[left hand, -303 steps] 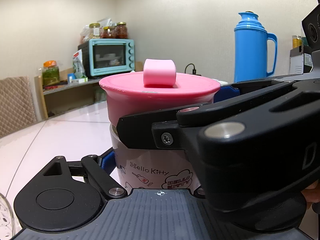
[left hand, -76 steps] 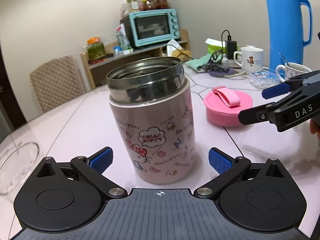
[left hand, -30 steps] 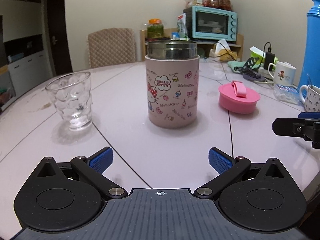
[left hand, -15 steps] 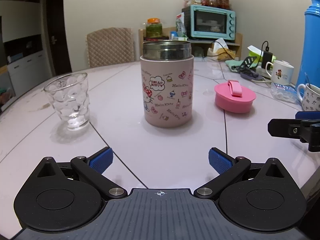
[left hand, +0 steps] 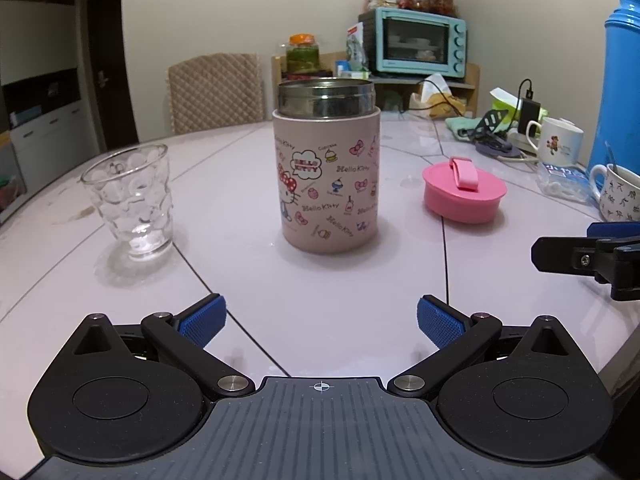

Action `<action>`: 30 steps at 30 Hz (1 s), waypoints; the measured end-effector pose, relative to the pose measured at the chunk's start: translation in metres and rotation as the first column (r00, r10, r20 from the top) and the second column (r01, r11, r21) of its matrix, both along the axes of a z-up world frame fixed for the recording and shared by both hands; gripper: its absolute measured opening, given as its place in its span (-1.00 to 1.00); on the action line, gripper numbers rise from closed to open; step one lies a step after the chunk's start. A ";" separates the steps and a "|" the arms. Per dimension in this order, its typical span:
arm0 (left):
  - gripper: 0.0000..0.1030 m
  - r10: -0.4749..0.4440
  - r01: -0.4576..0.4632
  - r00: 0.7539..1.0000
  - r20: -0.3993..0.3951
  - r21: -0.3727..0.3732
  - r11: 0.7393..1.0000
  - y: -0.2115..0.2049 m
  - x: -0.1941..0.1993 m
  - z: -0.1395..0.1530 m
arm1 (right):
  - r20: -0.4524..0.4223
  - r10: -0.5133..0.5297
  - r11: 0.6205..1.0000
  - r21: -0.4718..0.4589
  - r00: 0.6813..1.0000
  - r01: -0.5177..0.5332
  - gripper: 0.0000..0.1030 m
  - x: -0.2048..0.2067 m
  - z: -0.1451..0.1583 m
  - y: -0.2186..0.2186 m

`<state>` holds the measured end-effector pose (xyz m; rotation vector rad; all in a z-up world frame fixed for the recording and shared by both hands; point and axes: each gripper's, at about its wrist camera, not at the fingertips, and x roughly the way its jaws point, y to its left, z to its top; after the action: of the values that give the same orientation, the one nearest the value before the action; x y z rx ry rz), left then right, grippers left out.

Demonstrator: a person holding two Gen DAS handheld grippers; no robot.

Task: Unscrew bottle cap and pour

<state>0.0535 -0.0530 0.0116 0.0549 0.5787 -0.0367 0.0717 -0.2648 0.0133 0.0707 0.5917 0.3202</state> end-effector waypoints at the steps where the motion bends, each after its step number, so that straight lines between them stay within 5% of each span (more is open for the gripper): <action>1: 1.00 0.000 0.000 1.000 0.001 0.000 1.000 0.000 0.000 0.000 | -0.001 0.001 1.000 0.000 1.000 -0.001 1.00 0.000 0.000 0.000; 30: 1.00 -0.009 0.009 1.000 0.008 -0.006 1.000 -0.006 -0.005 -0.001 | 0.004 -0.014 1.000 -0.028 1.000 0.014 1.00 -0.008 -0.003 -0.005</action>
<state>0.0483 -0.0589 0.0111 0.0513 0.5700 -0.0472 0.0638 -0.2697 0.0107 0.0469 0.5911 0.2984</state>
